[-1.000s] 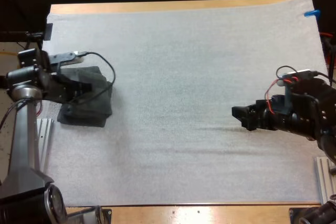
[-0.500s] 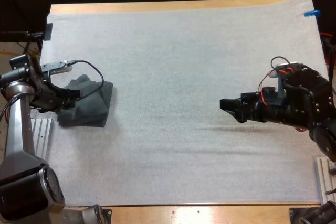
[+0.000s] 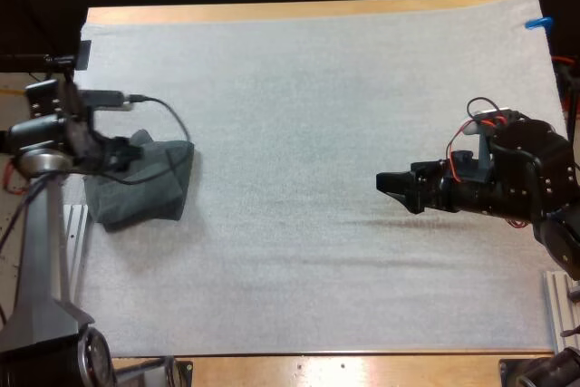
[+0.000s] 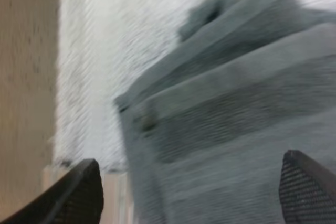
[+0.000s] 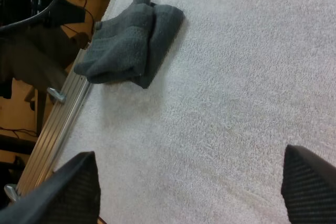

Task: Pick towel from pile fold and stack

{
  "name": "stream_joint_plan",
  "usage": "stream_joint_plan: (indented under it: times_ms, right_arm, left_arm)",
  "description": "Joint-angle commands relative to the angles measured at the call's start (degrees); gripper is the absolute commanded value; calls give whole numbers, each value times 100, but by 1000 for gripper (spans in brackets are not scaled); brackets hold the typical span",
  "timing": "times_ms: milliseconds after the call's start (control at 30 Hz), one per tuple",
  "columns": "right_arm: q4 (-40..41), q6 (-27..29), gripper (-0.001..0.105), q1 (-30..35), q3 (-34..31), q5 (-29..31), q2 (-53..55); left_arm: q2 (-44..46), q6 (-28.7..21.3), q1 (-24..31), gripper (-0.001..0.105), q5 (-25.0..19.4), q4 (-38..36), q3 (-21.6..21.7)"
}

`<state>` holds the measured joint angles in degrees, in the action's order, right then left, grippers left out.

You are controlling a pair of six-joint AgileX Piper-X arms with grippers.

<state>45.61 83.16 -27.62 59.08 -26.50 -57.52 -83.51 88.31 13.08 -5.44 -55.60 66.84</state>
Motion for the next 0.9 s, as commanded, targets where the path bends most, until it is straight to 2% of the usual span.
stream_joint_plan:
  times_ms: [0, 100, 300, 400, 500, 633, 867]
  right_arm:
    - [-80, 18, 70, -4, 9, -76, 5]
    - [-80, 18, 70, -4, 9, -76, 5]
    - [-80, 18, 70, -4, 9, -76, 5]
    - [-80, 18, 70, -4, 9, -76, 5]
    - [-80, 18, 70, -4, 9, -76, 5]
    - [-90, 18, 70, -4, 9, -76, 5]
    - [-179, 18, 70, -4, 9, -113, 5]
  left_arm:
    - [3, -25, -148, 67, -70, -23, 20]
    - [-61, -17, -353, 67, -83, 113, -158]
    - [-493, 58, -386, 67, -83, 391, -674]
    - [-884, 304, -386, 67, -83, 611, -853]
    - [-1176, 342, -386, 67, -83, 656, -847]
    - [-1144, 342, -386, 67, -10, 651, -783]
    - [-341, 342, -386, 67, 10, 655, -279]
